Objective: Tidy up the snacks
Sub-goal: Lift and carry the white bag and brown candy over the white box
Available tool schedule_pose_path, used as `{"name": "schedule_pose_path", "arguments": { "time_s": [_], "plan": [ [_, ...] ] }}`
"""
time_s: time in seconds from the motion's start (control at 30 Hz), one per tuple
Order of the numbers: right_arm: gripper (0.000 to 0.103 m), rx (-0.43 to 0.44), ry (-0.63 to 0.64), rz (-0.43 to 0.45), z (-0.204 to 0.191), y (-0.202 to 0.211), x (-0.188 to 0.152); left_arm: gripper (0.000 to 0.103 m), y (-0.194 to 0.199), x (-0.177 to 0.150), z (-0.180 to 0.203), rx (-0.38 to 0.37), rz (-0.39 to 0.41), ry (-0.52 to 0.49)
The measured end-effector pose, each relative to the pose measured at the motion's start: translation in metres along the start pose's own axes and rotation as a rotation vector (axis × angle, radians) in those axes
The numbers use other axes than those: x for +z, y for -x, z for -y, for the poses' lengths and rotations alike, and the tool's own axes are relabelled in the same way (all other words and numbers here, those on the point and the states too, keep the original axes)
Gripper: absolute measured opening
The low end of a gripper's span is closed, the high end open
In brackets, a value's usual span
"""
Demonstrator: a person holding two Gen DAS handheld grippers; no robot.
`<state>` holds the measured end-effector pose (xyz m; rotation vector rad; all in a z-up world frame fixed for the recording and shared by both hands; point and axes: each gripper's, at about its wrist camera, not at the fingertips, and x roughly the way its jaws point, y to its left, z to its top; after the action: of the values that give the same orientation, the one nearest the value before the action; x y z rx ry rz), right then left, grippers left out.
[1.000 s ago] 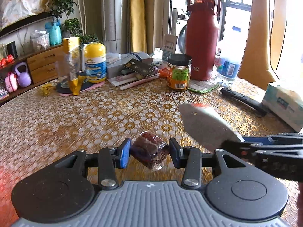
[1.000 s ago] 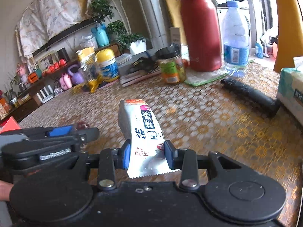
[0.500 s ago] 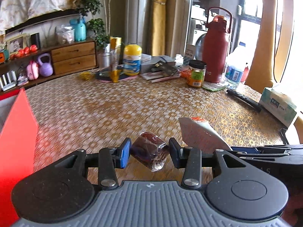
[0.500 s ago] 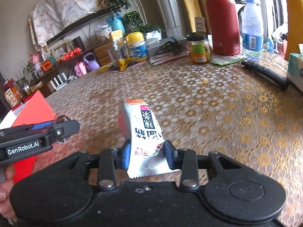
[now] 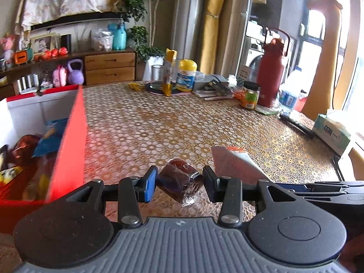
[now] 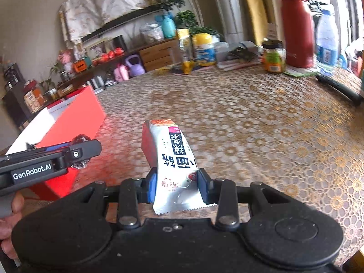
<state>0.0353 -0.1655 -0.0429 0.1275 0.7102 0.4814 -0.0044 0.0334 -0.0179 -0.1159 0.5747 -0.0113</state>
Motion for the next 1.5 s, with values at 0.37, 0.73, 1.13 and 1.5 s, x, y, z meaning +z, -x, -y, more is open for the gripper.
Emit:
{"name": "schedule_pose_path", "arguments": {
  "time_s": [0.37,0.73,1.13,1.5],
  "plan": [
    [0.035,0.082,0.095,0.04,-0.055,0.014,0.014,0.042,0.041,0.0,-0.033,0.053,0.066,0.056],
    [0.035,0.171,0.181,0.066,-0.103,0.016,0.032,0.042,0.073,0.012,-0.075,0.137,0.13,0.102],
    [0.035,0.272,0.279,0.057,-0.163,0.001,0.05,0.042,0.085,0.025,-0.125,0.227,0.15,0.145],
    [0.035,0.299,0.329,0.013,-0.215,-0.036,0.068,0.042,0.079,0.063,-0.194,0.266,0.112,0.168]
  ]
}}
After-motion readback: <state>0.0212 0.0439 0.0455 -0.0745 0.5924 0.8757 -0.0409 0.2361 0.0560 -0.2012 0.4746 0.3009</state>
